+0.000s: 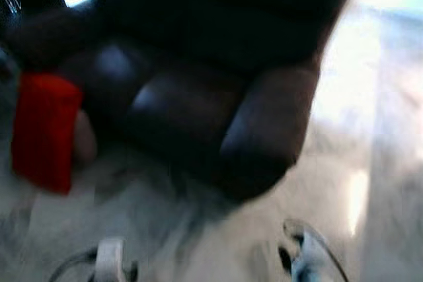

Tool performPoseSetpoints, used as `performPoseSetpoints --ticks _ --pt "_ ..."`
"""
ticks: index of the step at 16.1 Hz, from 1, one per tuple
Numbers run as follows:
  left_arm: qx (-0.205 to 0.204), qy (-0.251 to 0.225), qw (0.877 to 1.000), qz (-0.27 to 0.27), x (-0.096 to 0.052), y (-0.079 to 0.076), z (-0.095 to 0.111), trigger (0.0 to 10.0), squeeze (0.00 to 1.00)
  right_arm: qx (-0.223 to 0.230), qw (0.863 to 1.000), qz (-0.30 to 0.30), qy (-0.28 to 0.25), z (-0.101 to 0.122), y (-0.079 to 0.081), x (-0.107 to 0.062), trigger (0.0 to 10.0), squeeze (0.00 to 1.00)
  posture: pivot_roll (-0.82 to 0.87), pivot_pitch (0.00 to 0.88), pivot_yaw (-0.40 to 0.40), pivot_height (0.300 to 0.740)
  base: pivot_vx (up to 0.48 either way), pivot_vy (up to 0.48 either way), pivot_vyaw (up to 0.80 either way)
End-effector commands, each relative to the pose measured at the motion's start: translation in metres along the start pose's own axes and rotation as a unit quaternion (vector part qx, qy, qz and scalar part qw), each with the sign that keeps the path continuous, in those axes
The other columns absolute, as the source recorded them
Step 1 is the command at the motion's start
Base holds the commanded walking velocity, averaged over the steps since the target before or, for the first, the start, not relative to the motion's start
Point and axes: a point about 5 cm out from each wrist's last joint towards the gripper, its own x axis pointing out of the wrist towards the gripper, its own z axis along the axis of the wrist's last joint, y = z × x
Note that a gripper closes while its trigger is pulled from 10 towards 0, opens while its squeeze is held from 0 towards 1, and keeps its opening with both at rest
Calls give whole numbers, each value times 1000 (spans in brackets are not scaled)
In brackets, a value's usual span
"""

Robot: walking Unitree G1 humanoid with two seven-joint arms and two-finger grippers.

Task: Move the pillow to the sofa from floor

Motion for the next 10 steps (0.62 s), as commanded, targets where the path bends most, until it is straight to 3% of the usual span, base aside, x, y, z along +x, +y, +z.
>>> performPoseSetpoints --ticks 1,10 --pt "0 0 1000 -12 1 -11 3 10000 0 3 1000 -21 7 -5 -15 -3 10000 0 -6 93 -11 740 0 416 0" --pt "9 3 1000 -23 1 -22 1 10000 0 -7 1000 -16 12 -9 -17 -4 10000 0 -21 71 -20 740 0 417 0"
